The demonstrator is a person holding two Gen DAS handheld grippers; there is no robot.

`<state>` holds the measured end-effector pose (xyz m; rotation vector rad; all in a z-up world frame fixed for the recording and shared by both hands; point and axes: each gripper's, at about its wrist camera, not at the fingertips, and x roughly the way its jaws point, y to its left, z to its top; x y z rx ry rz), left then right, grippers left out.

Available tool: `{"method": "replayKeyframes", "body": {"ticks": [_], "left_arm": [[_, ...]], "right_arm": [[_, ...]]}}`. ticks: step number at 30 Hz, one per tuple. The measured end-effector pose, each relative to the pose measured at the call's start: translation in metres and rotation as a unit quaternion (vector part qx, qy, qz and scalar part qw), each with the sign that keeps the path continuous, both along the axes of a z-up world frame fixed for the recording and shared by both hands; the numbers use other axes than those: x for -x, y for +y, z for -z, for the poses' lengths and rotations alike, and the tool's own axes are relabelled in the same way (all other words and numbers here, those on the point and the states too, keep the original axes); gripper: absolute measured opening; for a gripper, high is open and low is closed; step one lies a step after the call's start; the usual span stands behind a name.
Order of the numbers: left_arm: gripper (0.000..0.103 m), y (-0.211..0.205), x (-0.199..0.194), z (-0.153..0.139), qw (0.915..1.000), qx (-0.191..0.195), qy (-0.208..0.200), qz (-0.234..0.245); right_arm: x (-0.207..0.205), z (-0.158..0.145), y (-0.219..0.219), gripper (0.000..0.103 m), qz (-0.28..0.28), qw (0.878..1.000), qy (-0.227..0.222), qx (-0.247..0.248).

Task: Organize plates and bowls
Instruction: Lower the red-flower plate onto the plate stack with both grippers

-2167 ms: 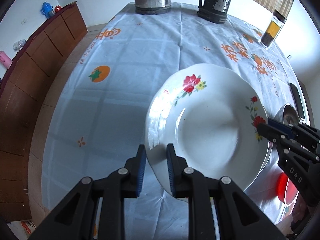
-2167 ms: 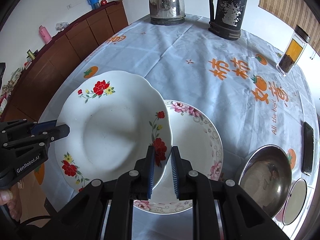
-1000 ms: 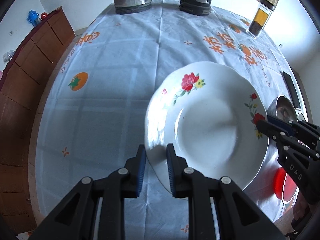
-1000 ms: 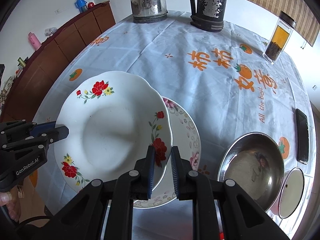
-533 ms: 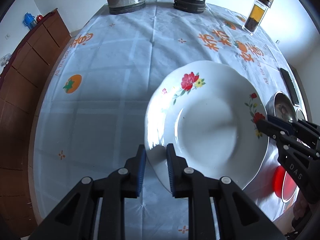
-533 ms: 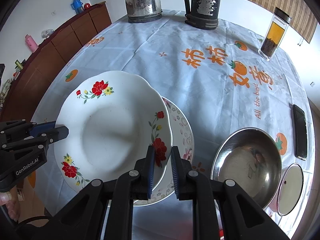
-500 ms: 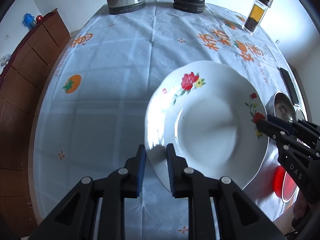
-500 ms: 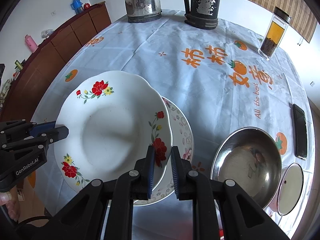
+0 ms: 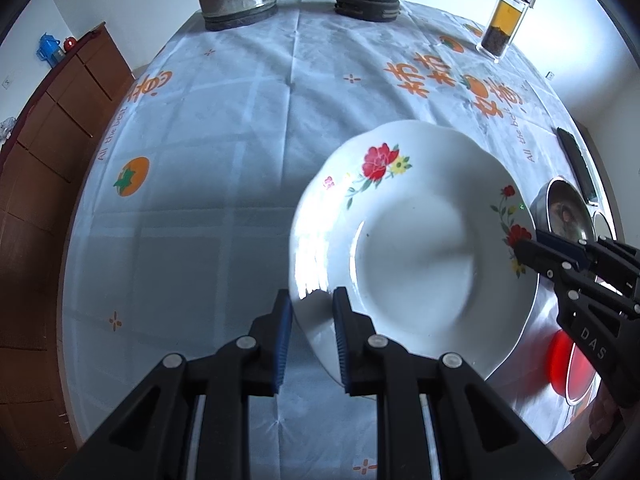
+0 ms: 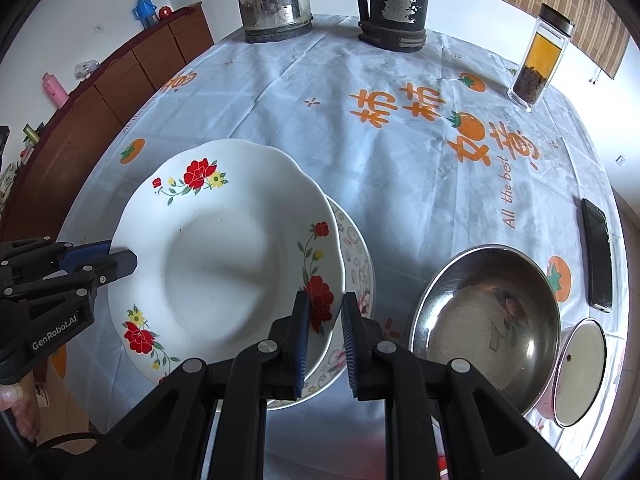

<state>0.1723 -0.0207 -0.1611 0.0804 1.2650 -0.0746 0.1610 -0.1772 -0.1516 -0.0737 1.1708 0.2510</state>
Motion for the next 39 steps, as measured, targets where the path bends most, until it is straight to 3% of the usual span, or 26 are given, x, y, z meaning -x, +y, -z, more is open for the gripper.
{"method": "replayKeyframes", "body": {"ticks": [39], "left_arm": [[0.019, -0.013, -0.014, 0.023, 0.9995, 0.004, 0.027, 0.019]], "right_arm": [[-0.004, 0.015, -0.011, 0.017, 0.010, 1.000, 0.021, 0.009]]}}
